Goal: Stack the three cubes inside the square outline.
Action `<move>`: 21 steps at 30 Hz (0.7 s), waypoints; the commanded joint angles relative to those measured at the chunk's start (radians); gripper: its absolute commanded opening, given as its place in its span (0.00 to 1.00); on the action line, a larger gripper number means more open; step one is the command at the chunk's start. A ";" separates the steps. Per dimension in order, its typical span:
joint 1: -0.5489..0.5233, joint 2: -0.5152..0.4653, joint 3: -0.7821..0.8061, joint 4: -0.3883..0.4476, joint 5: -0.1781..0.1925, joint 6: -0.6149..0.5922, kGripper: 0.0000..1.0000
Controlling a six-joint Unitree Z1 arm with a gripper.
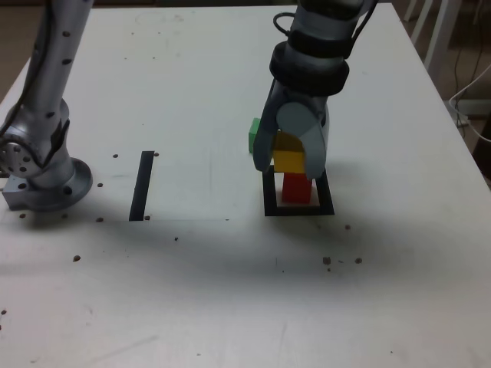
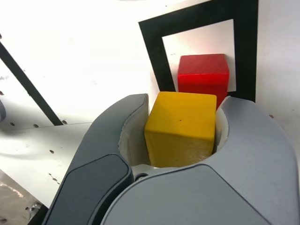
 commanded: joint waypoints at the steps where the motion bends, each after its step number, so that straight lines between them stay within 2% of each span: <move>1: -0.002 0.013 -0.009 0.000 -0.006 0.006 0.27; 19: 0.003 0.067 -0.035 -0.011 -0.022 0.026 0.28; 21: 0.006 0.070 -0.034 -0.013 -0.021 0.031 0.30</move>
